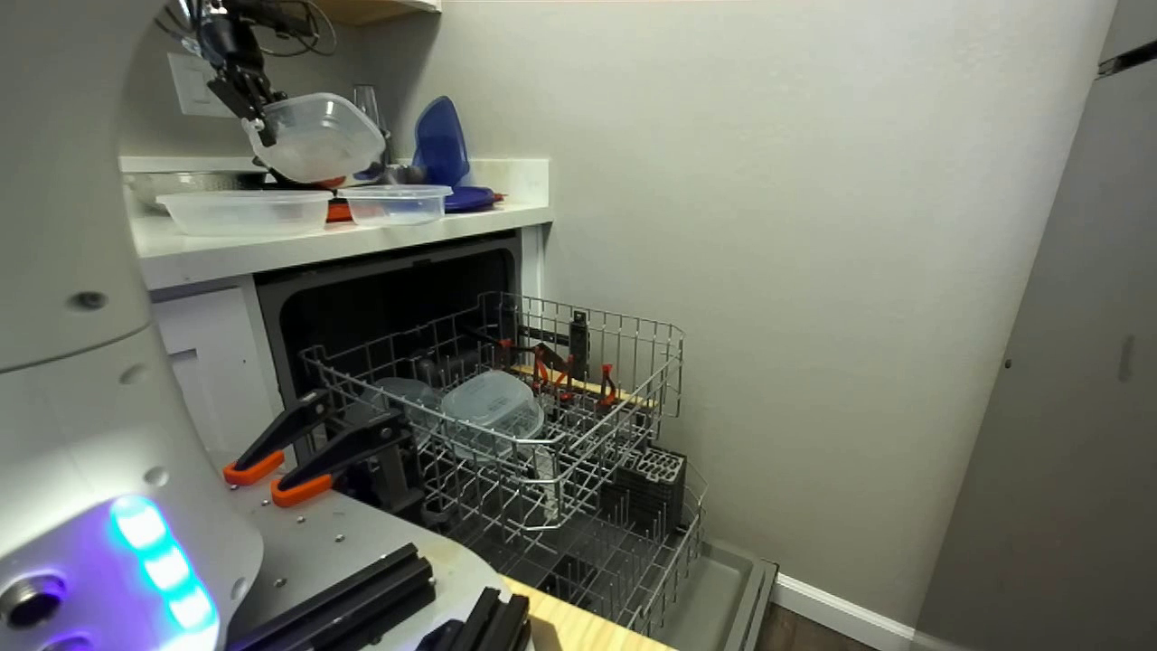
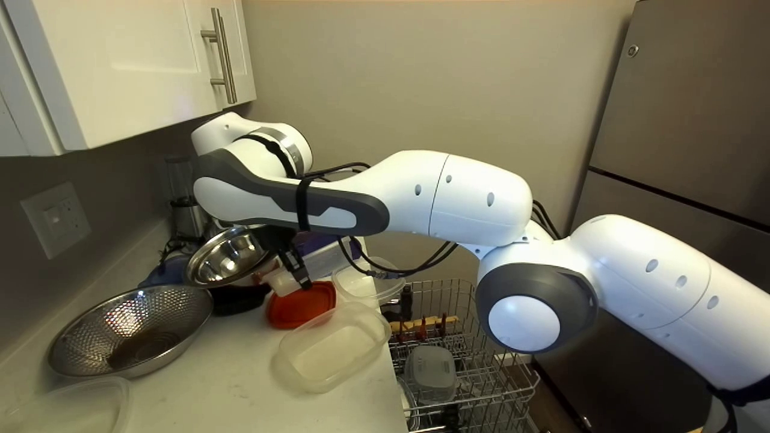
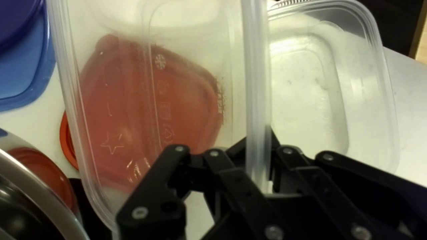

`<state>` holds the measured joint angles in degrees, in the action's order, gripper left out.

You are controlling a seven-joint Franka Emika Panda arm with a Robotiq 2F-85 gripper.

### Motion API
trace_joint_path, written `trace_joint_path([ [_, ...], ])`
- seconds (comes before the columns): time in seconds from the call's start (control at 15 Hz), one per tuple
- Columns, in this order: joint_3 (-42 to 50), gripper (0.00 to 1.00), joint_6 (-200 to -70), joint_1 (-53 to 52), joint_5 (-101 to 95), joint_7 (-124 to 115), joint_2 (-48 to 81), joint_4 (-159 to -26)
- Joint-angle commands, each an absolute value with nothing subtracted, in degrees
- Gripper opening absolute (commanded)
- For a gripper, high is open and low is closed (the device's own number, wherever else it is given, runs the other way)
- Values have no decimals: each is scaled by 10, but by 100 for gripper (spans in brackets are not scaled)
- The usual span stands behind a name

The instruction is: Take the plastic bowl out of the dish washing rack

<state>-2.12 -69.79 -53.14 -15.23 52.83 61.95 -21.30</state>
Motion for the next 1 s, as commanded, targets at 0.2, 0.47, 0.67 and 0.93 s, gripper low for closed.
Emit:
trace_joint_path([
  [0.2, -34, 1, -731, -523, -118, 569, 617, -223],
  [0.47, -33, 1, -731, -521, -114, 565, 623, -221],
  [0.67, -27, 1, -725, -526, -119, 549, 625, -222],
  [0.93, -27, 4, -725, -526, -119, 549, 626, -222],
])
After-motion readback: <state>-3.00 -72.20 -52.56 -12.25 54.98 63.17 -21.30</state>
